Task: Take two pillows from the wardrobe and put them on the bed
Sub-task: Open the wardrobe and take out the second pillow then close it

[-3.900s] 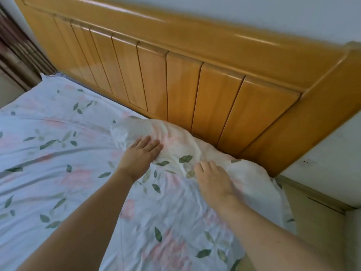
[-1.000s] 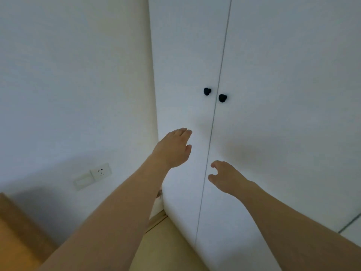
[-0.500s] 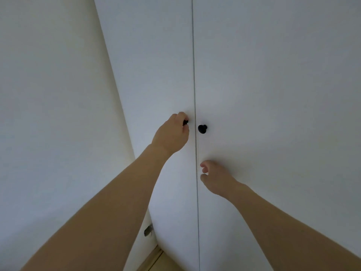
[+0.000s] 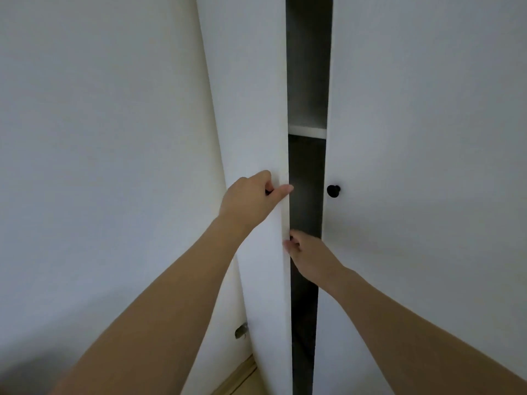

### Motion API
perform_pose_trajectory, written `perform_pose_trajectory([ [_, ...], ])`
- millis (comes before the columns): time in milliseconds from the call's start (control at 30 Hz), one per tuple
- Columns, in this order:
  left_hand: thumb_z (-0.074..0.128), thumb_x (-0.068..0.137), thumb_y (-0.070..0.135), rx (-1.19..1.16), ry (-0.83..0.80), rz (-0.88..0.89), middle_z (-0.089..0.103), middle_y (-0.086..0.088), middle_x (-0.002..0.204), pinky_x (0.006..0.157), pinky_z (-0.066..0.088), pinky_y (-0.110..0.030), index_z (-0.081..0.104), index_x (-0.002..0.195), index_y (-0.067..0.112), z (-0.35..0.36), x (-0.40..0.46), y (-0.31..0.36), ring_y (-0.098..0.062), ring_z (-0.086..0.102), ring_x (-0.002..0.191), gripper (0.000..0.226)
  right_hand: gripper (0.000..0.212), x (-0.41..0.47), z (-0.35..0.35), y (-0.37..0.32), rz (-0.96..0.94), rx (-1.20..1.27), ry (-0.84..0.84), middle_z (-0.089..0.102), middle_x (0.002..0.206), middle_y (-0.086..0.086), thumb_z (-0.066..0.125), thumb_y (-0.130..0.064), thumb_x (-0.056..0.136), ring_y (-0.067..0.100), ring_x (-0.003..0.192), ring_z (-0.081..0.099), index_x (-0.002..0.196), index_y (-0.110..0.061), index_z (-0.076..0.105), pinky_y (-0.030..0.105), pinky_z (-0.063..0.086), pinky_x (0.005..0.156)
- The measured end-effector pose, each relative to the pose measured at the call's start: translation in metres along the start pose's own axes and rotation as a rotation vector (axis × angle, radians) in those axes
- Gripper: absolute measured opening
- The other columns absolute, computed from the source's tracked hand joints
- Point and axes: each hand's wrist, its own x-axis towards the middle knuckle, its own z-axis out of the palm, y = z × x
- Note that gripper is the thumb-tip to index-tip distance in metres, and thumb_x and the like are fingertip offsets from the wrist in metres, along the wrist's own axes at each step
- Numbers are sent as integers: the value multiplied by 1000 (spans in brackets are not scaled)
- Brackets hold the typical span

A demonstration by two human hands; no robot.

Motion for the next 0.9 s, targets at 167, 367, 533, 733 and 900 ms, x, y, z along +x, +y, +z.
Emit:
perform_pose_trajectory([
  [167,43,81,70,120,63,-79,54,8,58,47,28,-20,42,64,27,-37,-21,-34,-9,51,51,46,32,7,24,-36,-180,-161,-11,54,65,-9,42,-37,99,5,61,55,70,-28,51,15,38,59],
  [367,48,77,65,102,135,-147,66,11,83,54,39,-25,51,93,24,-63,-46,-71,-15,59,66,43,35,16,49,-64,-270,-139,-112,57,63,-9,43,-47,96,7,60,56,66,-31,52,31,51,63],
  [533,57,77,59,141,293,-88,66,6,110,67,40,-27,46,121,21,-84,-60,-106,-20,60,88,59,51,29,81,-87,-285,-85,-197,62,125,4,40,-57,92,24,113,59,125,-19,50,40,49,94],
  [733,53,82,64,125,315,-145,65,11,107,71,47,-28,48,124,34,-98,-77,-149,-14,62,91,52,78,50,117,-114,-307,-10,-244,22,158,-5,46,-61,88,19,140,32,149,-24,15,35,31,109],
  [900,42,89,64,183,344,-200,67,11,103,73,53,-30,49,126,32,-103,-84,-185,-10,64,90,49,89,73,142,-129,-367,-73,-277,-13,159,-14,45,-61,88,13,146,16,150,-30,-11,31,19,114],
])
